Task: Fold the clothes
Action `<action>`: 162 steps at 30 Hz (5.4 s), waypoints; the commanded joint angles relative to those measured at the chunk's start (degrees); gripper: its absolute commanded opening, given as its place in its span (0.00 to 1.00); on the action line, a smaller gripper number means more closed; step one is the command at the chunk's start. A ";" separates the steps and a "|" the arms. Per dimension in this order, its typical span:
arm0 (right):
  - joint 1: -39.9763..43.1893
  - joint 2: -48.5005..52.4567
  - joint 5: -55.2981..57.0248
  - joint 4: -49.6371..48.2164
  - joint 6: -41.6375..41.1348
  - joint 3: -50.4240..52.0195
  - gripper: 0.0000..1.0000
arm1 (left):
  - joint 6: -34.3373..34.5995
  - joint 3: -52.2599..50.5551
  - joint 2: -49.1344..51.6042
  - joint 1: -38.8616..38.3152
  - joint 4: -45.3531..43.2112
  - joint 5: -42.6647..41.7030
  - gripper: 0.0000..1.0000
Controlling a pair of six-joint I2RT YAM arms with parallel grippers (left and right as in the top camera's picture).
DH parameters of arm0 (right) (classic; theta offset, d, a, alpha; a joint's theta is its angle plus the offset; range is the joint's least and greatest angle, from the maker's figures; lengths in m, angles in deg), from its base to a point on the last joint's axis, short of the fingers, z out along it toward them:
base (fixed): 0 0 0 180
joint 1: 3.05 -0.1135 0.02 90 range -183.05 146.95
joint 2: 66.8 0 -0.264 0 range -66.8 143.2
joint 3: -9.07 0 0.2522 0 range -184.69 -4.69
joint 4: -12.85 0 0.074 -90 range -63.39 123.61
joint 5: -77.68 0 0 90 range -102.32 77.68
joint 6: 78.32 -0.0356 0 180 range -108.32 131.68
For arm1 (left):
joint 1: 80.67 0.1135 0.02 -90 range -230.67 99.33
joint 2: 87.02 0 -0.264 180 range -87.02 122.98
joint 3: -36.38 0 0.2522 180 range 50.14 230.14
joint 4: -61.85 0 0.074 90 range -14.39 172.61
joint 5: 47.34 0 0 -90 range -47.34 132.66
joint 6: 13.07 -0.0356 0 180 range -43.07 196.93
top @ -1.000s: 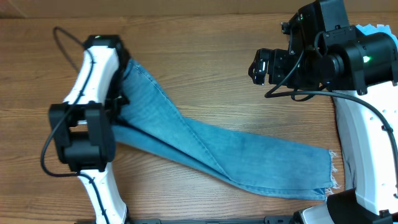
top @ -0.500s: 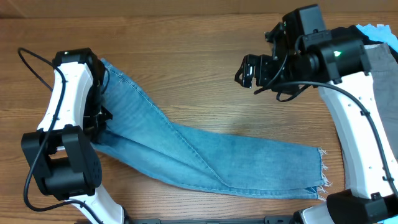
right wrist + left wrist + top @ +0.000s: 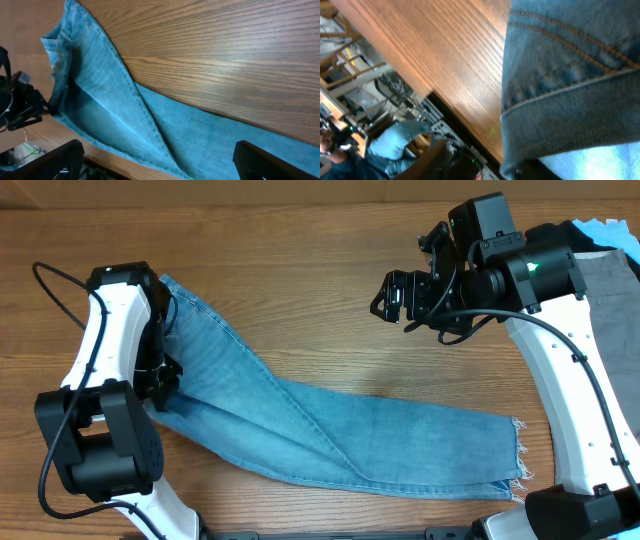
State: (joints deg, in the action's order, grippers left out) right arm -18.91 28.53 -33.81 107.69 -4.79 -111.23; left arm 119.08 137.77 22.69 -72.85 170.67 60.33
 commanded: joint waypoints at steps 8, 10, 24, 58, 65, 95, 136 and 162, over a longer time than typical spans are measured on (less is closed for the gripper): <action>-0.26 0.17 -0.66 -0.48 0.15 0.09 1.00 | 2.60 -0.52 -0.85 11.91 -2.16 3.74 0.49; -0.26 0.17 -0.66 -0.74 0.15 0.11 1.00 | 2.21 -0.52 -0.85 14.47 -2.10 3.76 0.48; -0.26 0.17 -0.52 -1.77 0.13 0.15 1.00 | 7.10 0.09 -1.46 19.47 -0.98 2.34 0.50; -6.73 0.92 -2.01 -17.42 -1.81 13.07 1.00 | -4.90 3.06 -12.22 6.08 -14.86 -9.75 0.84; -6.73 0.92 -1.88 -15.50 -1.33 13.07 1.00 | -2.75 3.08 2.03 1.16 -21.92 -4.76 0.88; -6.73 0.92 0.00 -14.19 -1.11 13.22 1.00 | 14.51 16.46 10.71 7.48 -0.81 11.43 0.04; -7.61 4.44 -3.48 -17.31 0.15 13.22 1.00 | 20.63 15.93 -11.28 34.88 0.87 2.95 1.00; -6.01 5.20 -4.09 -17.90 -0.28 13.22 1.00 | 3.80 15.93 2.54 -2.47 -19.02 -14.78 0.95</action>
State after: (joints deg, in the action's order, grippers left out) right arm -26.41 33.78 -37.62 89.24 -5.01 -98.10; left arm 120.28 153.05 19.82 -72.28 153.12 46.21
